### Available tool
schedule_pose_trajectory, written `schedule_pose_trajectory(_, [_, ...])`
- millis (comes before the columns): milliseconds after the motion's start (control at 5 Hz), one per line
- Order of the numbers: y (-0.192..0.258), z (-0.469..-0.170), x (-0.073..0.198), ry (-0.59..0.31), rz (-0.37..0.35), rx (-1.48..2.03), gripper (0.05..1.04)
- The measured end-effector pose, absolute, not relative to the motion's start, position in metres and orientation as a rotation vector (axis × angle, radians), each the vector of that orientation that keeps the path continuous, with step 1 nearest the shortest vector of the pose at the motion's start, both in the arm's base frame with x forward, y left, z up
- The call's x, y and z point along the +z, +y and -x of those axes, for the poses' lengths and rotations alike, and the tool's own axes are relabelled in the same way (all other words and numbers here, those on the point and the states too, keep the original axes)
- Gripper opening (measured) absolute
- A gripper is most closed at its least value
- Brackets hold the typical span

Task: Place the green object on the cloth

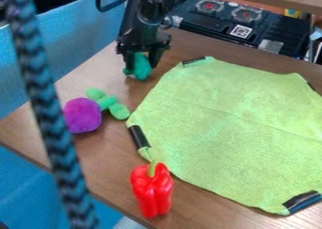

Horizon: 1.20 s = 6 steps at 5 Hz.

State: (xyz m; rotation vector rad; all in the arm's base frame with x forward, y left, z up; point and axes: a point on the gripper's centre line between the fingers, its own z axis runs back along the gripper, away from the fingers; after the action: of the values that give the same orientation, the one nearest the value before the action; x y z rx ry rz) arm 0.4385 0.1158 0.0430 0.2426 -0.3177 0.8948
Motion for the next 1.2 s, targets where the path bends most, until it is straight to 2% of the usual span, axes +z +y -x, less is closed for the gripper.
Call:
schedule_pose_trajectory(400, [0.086, -0.455, 0.060, -0.337, -0.174, 0.866, 0.738])
schedule_pose_trajectory(600, [0.055, -0.454, 0.078, -0.347, -0.113, 0.819, 0.738])
schedule_pose_trajectory(800, [0.001, -0.432, 0.080, -0.293, -0.063, 0.712, 0.738])
schedule_pose_trajectory(1200, [-0.087, -0.378, 0.099, -0.271, 0.013, 0.513, 0.738])
